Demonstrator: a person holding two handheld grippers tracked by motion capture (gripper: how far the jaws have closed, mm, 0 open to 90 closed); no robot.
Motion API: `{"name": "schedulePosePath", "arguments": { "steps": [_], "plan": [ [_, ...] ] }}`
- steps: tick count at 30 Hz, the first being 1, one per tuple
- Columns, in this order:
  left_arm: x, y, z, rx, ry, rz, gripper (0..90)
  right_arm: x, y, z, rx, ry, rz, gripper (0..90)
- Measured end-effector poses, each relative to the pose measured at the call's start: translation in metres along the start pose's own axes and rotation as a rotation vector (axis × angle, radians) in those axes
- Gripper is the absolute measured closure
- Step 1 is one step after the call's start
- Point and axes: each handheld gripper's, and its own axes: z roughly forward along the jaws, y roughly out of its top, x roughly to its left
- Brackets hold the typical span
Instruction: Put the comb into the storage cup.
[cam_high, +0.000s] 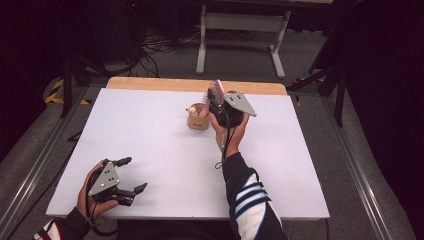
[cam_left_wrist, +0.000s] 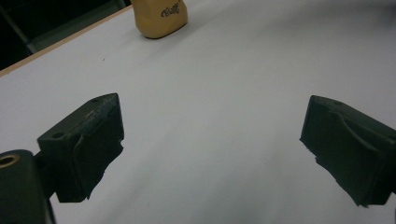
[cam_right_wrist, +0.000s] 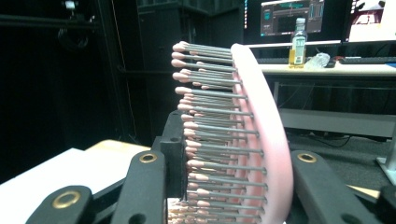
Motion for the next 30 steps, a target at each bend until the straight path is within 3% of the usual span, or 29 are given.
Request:
{"name": "schedulePosePath", "arguments": {
  "steps": [6, 20, 30],
  "plan": [
    [0.0, 0.0, 0.0, 0.003, -0.001, 0.007, 7.4, 0.0, -0.011, 0.001, 0.018, 0.015, 0.014, 62.9],
    [-0.001, 0.0, 0.003, 0.01, -0.007, 0.004, 7.5, 0.0, -0.017, 0.0, 0.044, 0.04, 0.018, 58.3],
    [-0.001, -0.001, 0.003, 0.015, -0.007, 0.005, 7.7, -0.006, -0.026, -0.001, 0.085, 0.023, 0.012, 53.9]
  ]
}}
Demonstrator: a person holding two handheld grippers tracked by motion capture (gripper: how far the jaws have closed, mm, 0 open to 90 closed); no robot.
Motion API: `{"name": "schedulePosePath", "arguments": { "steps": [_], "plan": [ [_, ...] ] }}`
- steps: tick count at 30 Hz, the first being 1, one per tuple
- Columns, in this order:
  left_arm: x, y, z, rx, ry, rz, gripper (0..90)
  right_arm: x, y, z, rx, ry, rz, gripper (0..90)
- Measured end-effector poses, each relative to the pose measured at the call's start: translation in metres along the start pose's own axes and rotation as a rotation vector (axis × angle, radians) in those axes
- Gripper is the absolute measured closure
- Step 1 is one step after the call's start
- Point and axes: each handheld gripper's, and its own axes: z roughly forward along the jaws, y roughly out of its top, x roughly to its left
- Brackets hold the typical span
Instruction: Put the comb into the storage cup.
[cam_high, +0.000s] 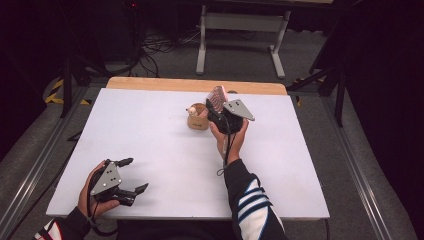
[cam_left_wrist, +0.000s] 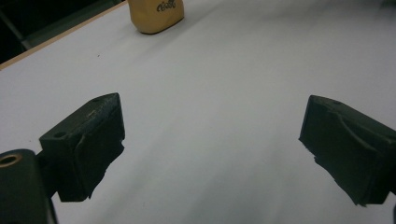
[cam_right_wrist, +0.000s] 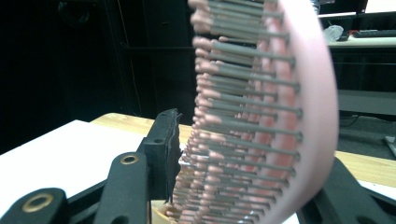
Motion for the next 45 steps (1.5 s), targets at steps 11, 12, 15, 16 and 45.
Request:
{"name": "schedulePosePath", "arguments": {
  "steps": [11, 12, 15, 16, 45],
  "plan": [
    [0.004, 0.0, -0.003, -0.007, 0.006, -0.003, 8.1, 0.001, -0.01, -0.001, 0.034, -0.032, -0.038, 52.1],
    [0.004, 0.001, -0.003, -0.007, 0.007, -0.003, 8.1, 0.0, -0.01, -0.001, 0.038, -0.03, -0.041, 52.0],
    [0.004, 0.001, -0.003, -0.004, 0.011, -0.001, 8.1, 0.0, -0.011, -0.001, 0.044, -0.026, -0.053, 50.6],
    [0.004, 0.001, -0.003, -0.004, 0.01, -0.002, 8.1, 0.0, -0.011, -0.001, 0.048, -0.023, -0.057, 50.1],
    [0.005, 0.001, -0.003, 0.005, 0.013, 0.003, 8.0, -0.012, -0.016, -0.001, 0.094, -0.019, -0.041, 29.6]
  ]
}}
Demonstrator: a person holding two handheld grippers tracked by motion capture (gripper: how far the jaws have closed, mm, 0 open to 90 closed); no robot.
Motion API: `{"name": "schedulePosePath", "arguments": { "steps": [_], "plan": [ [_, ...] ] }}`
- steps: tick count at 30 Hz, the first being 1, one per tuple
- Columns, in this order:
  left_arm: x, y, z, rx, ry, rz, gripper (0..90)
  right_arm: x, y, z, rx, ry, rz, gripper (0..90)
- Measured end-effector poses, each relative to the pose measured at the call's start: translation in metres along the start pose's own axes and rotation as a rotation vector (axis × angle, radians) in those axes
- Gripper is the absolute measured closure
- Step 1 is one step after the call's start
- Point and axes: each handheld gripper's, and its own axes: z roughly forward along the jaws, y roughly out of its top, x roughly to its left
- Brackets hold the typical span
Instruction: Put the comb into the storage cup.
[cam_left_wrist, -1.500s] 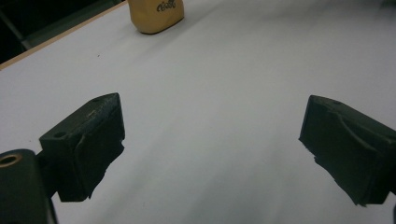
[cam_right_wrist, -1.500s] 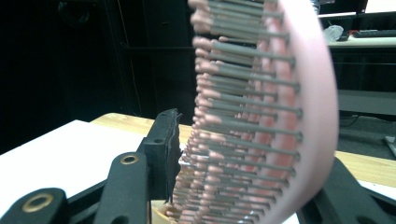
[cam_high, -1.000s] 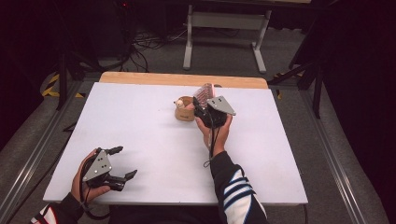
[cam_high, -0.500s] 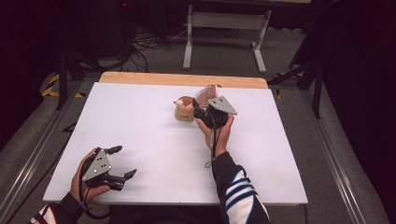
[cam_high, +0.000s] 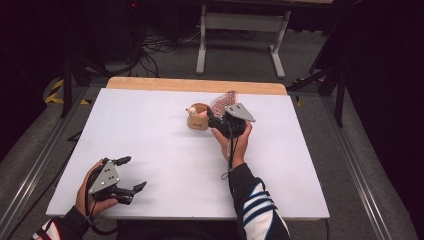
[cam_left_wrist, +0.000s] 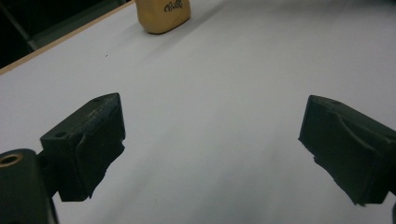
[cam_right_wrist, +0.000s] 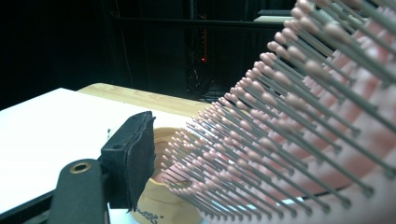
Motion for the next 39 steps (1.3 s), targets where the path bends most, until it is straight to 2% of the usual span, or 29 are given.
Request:
{"name": "schedulePosePath", "arguments": {
  "steps": [8, 23, 36, 39],
  "plan": [
    [0.0002, 0.0, -0.0001, 0.004, -0.002, 0.003, 8.0, -0.0022, -0.0027, 0.0006, 0.018, 0.006, 0.001, 26.9],
    [0.0013, 0.0005, -0.0017, 0.007, 0.008, 0.01, 8.0, -0.0034, -0.0057, 0.0011, 0.053, 0.0, -0.029, 25.1],
    [0.0011, 0.0005, -0.0015, 0.013, 0.006, 0.012, 8.0, -0.0048, -0.0058, 0.0017, 0.053, -0.001, -0.038, 24.7],
    [0.0011, 0.0006, -0.0011, 0.016, 0.005, 0.014, 8.0, -0.0043, -0.005, 0.0017, 0.055, 0.005, -0.048, 20.8]
  ]
}}
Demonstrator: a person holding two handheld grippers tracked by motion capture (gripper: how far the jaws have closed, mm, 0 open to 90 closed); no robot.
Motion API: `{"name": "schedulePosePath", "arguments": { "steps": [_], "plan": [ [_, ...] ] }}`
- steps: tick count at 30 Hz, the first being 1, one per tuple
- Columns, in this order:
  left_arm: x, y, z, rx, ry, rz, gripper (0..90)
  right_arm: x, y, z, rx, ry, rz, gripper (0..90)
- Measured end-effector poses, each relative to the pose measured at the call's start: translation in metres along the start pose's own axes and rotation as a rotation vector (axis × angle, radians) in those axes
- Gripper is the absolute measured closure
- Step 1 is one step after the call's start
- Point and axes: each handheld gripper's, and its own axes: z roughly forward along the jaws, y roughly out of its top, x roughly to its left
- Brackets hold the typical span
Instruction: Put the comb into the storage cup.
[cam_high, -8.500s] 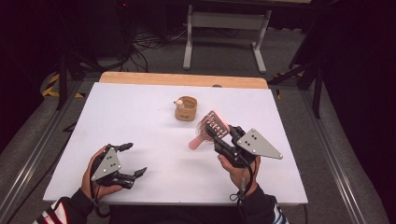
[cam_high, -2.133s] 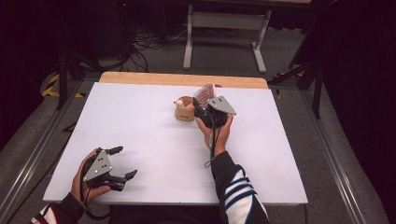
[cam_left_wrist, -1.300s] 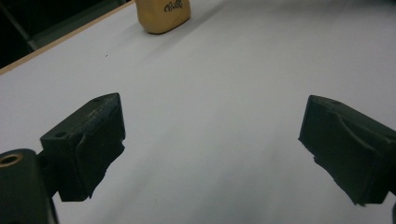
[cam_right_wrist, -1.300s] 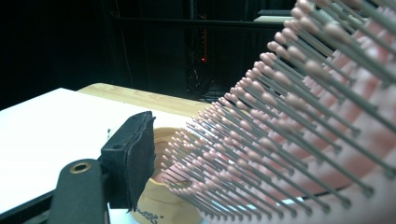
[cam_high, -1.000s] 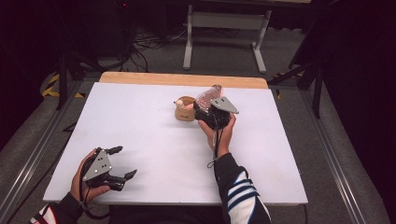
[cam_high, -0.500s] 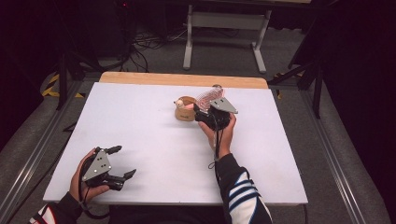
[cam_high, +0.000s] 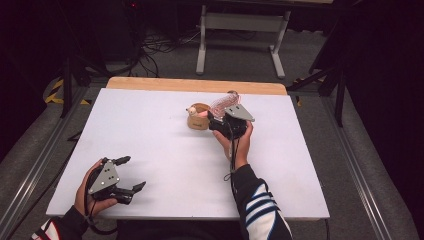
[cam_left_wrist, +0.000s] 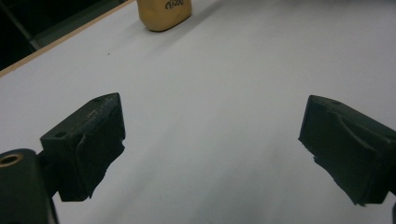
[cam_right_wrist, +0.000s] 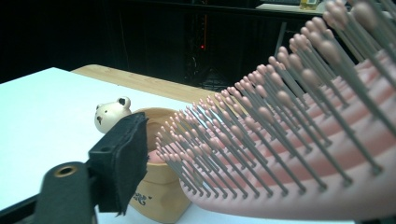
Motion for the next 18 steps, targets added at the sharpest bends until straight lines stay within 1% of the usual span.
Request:
{"name": "schedulePosePath", "arguments": {
  "steps": [6, 7, 9, 10, 12, 18],
  "plan": [
    [-0.0002, 0.0001, 0.0004, 0.003, -0.002, 0.002, 8.0, 0.004, 0.0011, 0.0017, 0.019, -0.004, -0.03, 11.3],
    [-0.0002, 0.0001, 0.0004, 0.003, -0.002, 0.002, 8.0, 0.004, 0.0011, 0.0017, 0.019, -0.004, -0.03, 11.3],
    [-0.0002, -0.0001, 0.001, 0.006, -0.002, -0.002, 8.0, 0.0053, 0.0018, 0.0031, 0.028, 0.004, -0.043, 7.4],
    [-0.0001, -0.0001, 0.0012, 0.007, -0.003, -0.002, 8.0, 0.0057, 0.0023, 0.0044, 0.043, 0.006, -0.055, 7.4],
    [-0.0001, 0.0, 0.0011, 0.005, -0.004, -0.003, 8.0, 0.0066, 0.0026, 0.0056, 0.055, 0.001, -0.064, 6.6],
    [-0.0003, -0.0001, 0.0014, 0.008, -0.006, -0.001, 8.0, 0.007, 0.004, 0.0061, 0.06, 0.006, -0.073, 4.2]
  ]
}}
